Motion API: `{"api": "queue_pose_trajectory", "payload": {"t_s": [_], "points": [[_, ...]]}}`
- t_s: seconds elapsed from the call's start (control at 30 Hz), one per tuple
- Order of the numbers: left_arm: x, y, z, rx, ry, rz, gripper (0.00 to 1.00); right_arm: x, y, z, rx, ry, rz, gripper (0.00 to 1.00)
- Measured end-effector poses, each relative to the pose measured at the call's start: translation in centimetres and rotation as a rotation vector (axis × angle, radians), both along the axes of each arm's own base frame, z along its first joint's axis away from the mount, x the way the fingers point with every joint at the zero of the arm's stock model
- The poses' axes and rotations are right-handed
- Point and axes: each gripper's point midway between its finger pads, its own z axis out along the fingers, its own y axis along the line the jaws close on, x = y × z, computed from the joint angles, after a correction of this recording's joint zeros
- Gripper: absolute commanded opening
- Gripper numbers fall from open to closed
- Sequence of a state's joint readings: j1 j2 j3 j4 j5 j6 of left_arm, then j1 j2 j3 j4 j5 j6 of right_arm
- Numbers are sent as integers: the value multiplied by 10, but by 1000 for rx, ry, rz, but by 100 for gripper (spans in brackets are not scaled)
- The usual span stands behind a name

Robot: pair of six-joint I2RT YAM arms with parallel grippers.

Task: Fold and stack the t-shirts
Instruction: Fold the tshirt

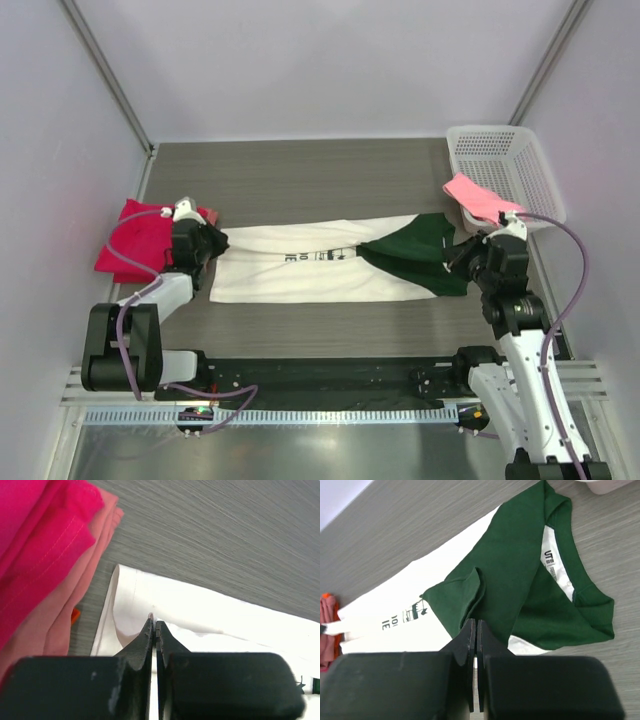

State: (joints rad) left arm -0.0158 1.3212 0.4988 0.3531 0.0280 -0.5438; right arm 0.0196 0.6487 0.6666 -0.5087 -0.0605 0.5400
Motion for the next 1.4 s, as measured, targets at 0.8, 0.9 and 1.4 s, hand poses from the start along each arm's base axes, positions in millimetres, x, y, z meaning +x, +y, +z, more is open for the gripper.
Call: {"api": "queue_pose_trajectory", "payload": {"t_s": [0.8,0.9,1.4], "points": [[-34,19,61,-189,-143,248,99,32,26,-51,57,194,78,52],[-23,13,65,-222,-109,238,99,47,45,-65,22,261,150,52],[-11,-17,22,-158,141,182,83,98,39,-141,-137,456,141,48]]}}
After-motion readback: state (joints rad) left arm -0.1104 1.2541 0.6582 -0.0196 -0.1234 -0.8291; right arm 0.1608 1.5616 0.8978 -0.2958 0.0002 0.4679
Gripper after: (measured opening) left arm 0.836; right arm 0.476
